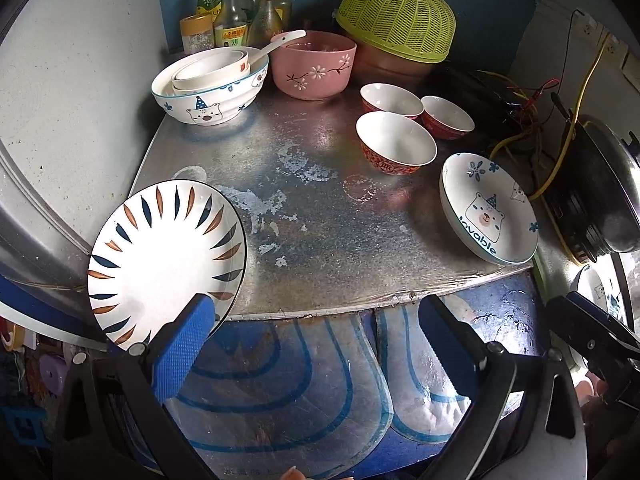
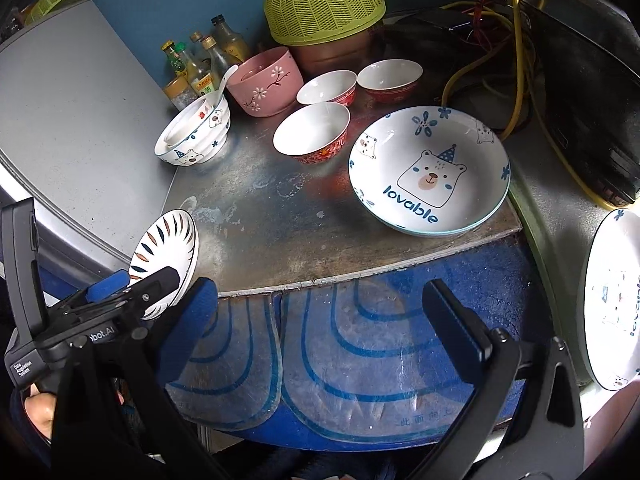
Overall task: Organize plates and bowls
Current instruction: 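Move both grippers back to the rack toward the white bear plate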
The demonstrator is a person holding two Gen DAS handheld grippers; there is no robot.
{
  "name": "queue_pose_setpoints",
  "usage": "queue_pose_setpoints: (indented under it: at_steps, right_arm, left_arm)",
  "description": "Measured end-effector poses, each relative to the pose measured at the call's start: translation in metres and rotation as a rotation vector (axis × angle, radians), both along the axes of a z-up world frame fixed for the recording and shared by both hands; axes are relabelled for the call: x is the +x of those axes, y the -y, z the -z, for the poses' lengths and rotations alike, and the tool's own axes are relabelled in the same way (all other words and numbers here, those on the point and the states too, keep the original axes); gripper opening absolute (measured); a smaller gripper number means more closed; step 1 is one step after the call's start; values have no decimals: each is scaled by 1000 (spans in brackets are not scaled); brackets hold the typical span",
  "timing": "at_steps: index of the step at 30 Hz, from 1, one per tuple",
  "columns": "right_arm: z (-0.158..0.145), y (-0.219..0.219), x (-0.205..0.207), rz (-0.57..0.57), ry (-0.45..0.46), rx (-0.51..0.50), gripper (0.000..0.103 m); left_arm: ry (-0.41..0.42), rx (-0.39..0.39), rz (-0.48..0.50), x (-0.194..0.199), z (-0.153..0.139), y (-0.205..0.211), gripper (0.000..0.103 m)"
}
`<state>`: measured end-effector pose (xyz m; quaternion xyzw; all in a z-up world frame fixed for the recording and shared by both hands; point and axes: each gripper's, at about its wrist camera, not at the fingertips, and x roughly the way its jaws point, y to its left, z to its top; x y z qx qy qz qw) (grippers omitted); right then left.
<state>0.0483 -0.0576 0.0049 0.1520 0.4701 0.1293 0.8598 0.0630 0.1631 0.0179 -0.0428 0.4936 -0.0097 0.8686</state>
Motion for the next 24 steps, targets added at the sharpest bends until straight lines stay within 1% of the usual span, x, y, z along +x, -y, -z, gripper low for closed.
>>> queue_pose_setpoints:
  at_steps: [7, 13, 18, 24]
  right_arm:
    - [3, 35, -13, 93, -10, -3, 103]
    - [5, 74, -28, 205, -29, -1, 103]
    - [7, 113, -50, 301, -35, 17, 103]
    - [15, 156, -81, 411, -57, 38, 103]
  left_arm:
    - [-8, 1, 84, 5, 0, 33, 102]
    - [-16, 4, 162, 6, 1, 63, 102]
    - [-31, -6, 222, 4, 4, 82, 102]
    - [-27, -28, 304, -2, 2, 110, 102]
